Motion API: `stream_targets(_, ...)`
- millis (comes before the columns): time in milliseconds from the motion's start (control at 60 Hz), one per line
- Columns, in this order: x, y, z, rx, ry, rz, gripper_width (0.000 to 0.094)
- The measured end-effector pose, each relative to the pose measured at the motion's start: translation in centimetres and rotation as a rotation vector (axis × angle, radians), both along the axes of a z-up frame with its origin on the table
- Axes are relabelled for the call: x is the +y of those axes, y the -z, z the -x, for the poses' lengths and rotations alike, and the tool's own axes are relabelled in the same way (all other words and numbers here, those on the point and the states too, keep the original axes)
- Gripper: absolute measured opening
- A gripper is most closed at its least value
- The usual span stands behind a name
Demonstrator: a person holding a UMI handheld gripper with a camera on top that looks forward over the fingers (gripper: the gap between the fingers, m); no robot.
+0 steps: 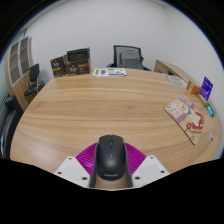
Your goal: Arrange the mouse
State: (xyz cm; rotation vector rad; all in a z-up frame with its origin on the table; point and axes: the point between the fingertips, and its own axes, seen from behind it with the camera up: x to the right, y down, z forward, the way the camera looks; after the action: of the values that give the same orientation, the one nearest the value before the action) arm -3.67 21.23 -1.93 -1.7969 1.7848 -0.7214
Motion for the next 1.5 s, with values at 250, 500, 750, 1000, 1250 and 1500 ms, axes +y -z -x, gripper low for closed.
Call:
stream_targets(250, -0.4, -0.4, 0.3, 0.013, -0.007, 0.032, 0.0306)
stream_targets(500, -4.7, -8.9, -2.8, -0.092, 0.031, -0.030, 0.0307)
stream_targets(750, -21.1, -15.9, -10.5, -0.209, 0.161, 0.084, 0.0307)
stream_targets(1000, -33.7, -8.5, -12.5, -0.123, 0.281, 0.088, 0.0305)
stream_targets(1250, -35.8, -0.7, -10.4, -0.005, 0.315, 0.046, 0.0320)
stream_targets(1500, -35.5, -0.7, -9.7, -0.004, 0.291, 0.063, 0.0716)
